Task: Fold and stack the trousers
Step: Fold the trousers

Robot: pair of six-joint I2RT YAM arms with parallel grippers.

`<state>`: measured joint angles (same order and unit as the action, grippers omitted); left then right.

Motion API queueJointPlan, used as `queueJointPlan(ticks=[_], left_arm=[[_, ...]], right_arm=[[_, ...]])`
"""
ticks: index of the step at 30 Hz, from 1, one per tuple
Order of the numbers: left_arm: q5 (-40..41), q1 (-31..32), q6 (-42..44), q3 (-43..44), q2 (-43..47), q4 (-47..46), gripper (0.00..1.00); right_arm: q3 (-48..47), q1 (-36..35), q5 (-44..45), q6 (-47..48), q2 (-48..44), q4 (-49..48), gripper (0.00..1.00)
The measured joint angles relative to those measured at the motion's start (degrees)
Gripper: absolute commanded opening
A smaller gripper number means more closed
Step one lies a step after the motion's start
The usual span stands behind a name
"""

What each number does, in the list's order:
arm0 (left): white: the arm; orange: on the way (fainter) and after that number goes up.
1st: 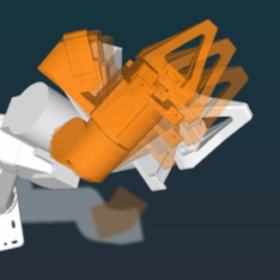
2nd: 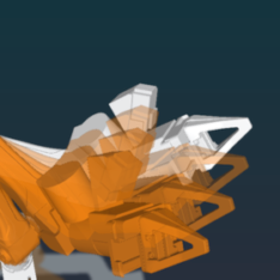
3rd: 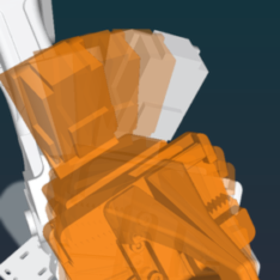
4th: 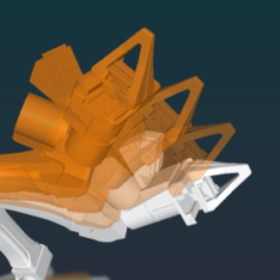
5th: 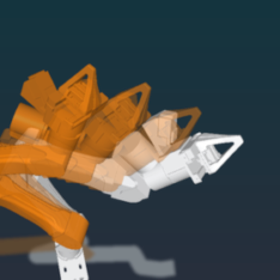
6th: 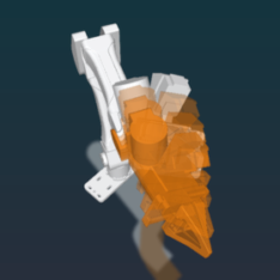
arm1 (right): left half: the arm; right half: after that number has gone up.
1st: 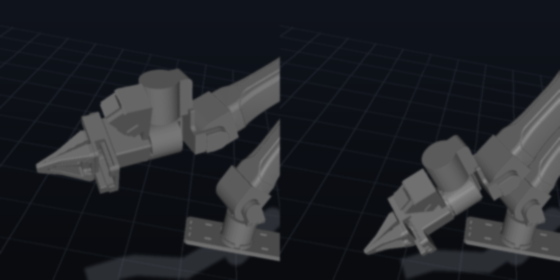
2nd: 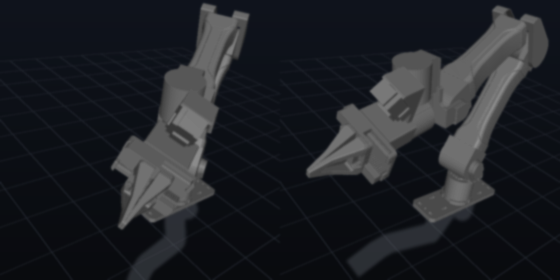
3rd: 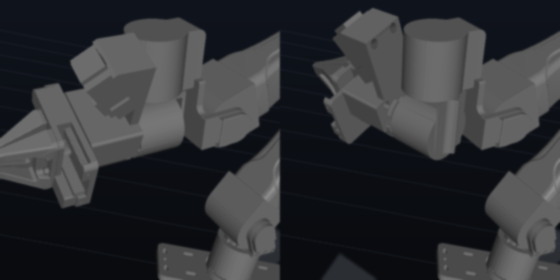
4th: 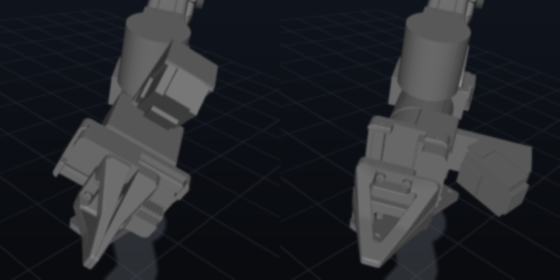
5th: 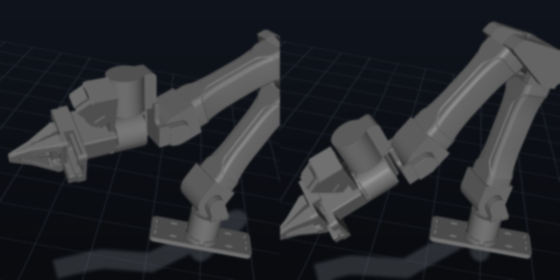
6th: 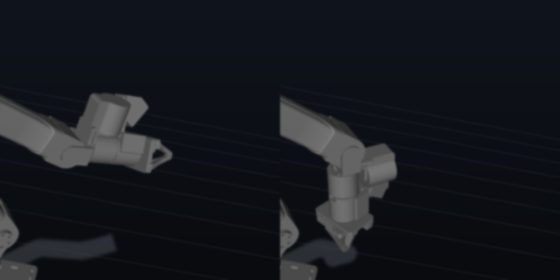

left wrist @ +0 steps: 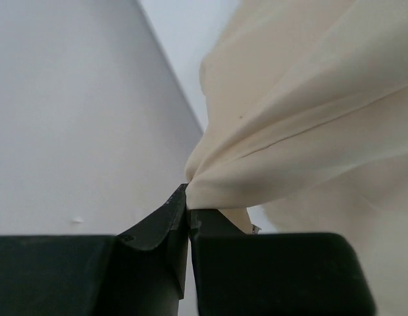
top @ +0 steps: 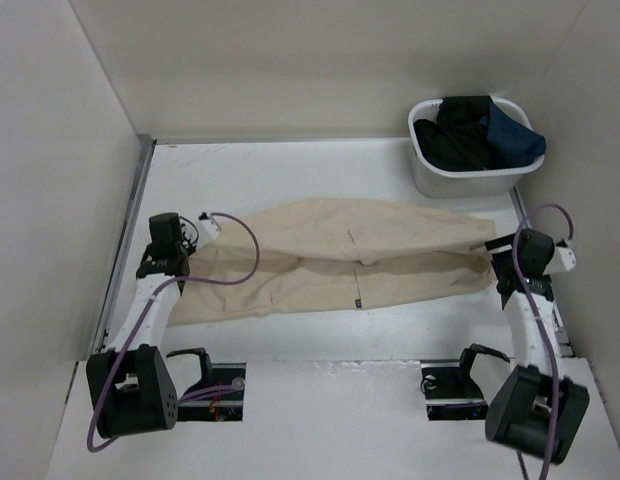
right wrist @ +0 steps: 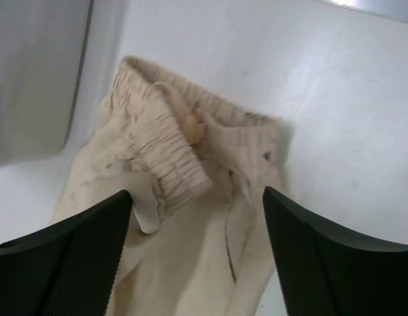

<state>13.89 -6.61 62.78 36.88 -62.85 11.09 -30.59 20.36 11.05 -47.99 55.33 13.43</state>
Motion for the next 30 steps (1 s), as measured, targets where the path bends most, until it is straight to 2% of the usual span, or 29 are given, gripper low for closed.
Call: queueJointPlan(ticks=[4, 7, 13, 20, 21, 22, 23, 26, 27, 29, 30], left_arm=[[1.07, 0.61, -1.05, -6.49, 1.66, 3.82, 0.01], [1.44, 1.57, -2.08, -8.24, 2.49, 4.74, 0.01], [1.81, 2.14, -3.63, -9.07, 3.21, 4.68, 0.02], [1.9, 1.86, -4.15, -10.08, 3.54, 4.24, 0.02], [1.9, 1.79, -4.15, -10.19, 3.54, 4.15, 0.02], [1.92, 1.75, -4.13, -10.23, 3.54, 4.13, 0.02], [1.92, 1.7, -4.13, -10.25, 3.54, 4.13, 0.02], [1.86, 0.9, -4.13, -10.23, 3.54, 3.74, 0.02], [1.86, 0.37, -4.11, -10.23, 3.54, 3.52, 0.02], [1.79, -0.79, -4.09, -10.14, 3.45, 2.93, 0.02], [1.7, -1.46, -4.0, -9.97, 3.32, 2.58, 0.02]], right_arm=[[0.42, 1.77, 4.98, -5.11, -8.55, 4.28, 1.0], [-1.6, 1.25, 6.16, -5.66, -8.46, 4.33, 1.0], [-10.69, -0.31, 1.05, -2.78, 6.6, 4.39, 1.0], [-12.26, -1.88, -5.09, -2.89, 16.52, 5.7, 1.0], [-12.96, -2.08, -5.57, -3.04, 18.21, 5.75, 0.97], [-13.64, -2.27, -6.12, -3.3, 19.85, 5.79, 0.91], [-13.92, -2.56, -6.67, -3.61, 21.05, 5.77, 0.8], [-13.51, -3.37, -8.0, -4.83, 22.27, 6.19, 0.29], [-13.25, -3.56, -8.2, -5.49, 22.27, 6.27, 0.15], [-13.05, -3.56, -8.39, -5.95, 22.29, 6.43, 0.01], [-13.07, -3.56, -8.41, -6.12, 22.29, 6.51, 0.0]])
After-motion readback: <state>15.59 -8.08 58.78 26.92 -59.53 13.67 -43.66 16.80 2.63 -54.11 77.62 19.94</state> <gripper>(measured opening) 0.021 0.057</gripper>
